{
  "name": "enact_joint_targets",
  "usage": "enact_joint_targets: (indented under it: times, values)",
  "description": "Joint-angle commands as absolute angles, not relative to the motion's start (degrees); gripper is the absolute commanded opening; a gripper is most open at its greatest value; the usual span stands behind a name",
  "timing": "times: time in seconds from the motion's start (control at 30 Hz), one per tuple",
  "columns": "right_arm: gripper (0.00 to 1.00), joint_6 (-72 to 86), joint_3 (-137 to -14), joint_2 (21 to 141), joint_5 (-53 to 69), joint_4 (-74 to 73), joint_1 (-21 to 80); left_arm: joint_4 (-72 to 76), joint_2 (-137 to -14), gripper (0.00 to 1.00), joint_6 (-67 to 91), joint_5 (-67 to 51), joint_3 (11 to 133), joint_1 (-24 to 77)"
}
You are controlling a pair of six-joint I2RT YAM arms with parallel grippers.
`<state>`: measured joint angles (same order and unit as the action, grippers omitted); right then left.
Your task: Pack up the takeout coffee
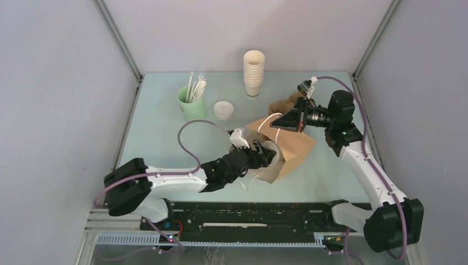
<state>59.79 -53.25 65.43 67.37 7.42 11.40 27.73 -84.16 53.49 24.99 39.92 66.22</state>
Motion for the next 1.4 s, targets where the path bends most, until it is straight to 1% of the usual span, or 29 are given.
enact_joint_targets:
  times: [0.0,0.13,0.27,0.43,0.53,0.63,0.7,0.77,1.1,1.23,1.37]
  values:
    - [0.00,63.3,-53.4,62.1,58.0,5.8,14.9,21.1,-75.2,0.40,49.8,27.8,39.9,65.4]
    - [0.00,66.6,-53.4,60.4,48.9,4.9,20.7,10.4,-67.5,0.39,49.8,26.1,39.6,62.5]
    - [0.00,72.9,-51.1,60.1,38.0,11.6,27.1,-2.5,-58.7,0.38,48.9,25.5,39.9,60.6]
    - [0.00,73.0,-51.0,60.0,24.4,12.6,34.5,-20.2,-48.2,0.38,47.6,25.9,43.8,59.4]
    - [0.00,72.0,-51.0,60.0,17.7,12.1,39.2,-28.7,-45.4,0.38,47.9,23.9,47.6,56.8]
    - [0.00,73.4,-51.0,60.6,13.5,15.2,41.4,-35.7,-45.1,0.38,47.1,22.7,52.5,55.4]
    - [0.00,74.6,-51.0,61.0,13.8,18.5,41.5,-39.8,-45.6,0.38,45.8,22.3,56.4,55.2]
    - [0.00,74.7,-51.9,60.2,13.9,17.7,40.7,-43.7,-46.6,0.38,43.9,20.9,61.4,54.8]
    - [0.00,71.1,-56.8,53.0,20.8,-8.2,29.2,-61.0,-59.0,0.38,38.8,13.8,92.7,53.7]
    - [0.00,66.7,-56.9,52.4,28.5,-13.3,24.0,-67.4,-66.8,0.38,36.1,11.6,104.6,53.5]
    - [0.00,59.3,-57.2,52.1,35.4,-15.2,23.3,-73.6,-74.2,0.37,34.5,10.0,117.1,53.5]
